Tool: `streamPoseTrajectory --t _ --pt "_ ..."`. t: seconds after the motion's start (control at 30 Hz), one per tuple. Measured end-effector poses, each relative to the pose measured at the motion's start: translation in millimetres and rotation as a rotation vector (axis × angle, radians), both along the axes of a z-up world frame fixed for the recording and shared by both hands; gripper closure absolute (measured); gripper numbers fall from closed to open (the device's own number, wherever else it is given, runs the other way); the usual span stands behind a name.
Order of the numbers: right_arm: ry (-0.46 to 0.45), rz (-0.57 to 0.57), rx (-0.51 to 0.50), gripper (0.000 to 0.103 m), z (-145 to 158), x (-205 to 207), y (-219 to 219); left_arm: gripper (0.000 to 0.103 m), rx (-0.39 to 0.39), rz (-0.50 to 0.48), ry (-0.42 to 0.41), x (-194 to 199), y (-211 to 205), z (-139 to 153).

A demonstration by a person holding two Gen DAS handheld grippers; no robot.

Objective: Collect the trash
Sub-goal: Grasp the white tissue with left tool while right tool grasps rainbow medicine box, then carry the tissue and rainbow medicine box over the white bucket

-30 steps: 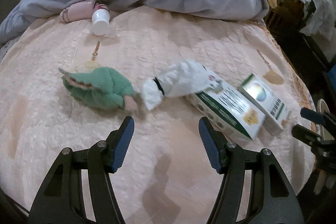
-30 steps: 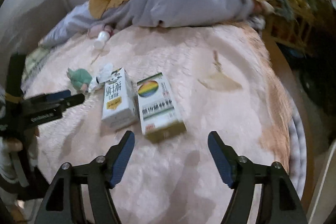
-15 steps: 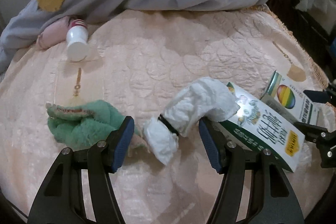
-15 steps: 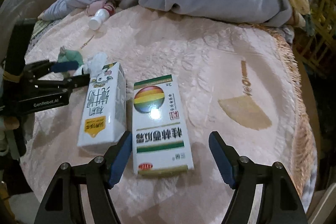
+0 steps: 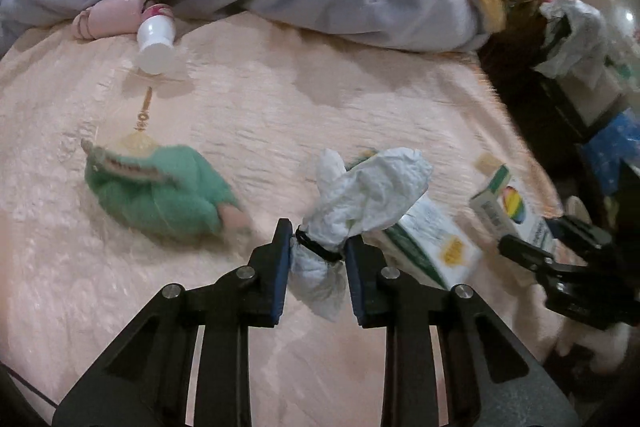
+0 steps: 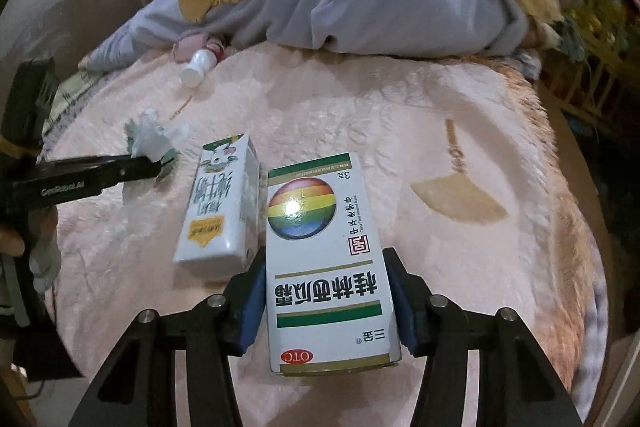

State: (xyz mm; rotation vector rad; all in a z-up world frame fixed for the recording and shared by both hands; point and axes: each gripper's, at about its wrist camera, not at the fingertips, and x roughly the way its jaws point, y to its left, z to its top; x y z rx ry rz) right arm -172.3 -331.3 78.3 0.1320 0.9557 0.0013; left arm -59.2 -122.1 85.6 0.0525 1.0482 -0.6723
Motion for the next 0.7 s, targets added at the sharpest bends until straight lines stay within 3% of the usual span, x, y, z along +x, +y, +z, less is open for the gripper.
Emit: streamPoseTrajectory --t 0.23,0.7 --pt "-0.021 -0.057 0.038 0.051 11.5 -42.2 -6.6 0.080 -0.046 -0.065 -0.012 -44.7 -21.5 24.6" --pt "-0.060 -0.151 0.063 0.051 28.5 -99.3 -26.4 0.080 0.004 -0.082 -0.100 -102.1 -63.5 34.7"
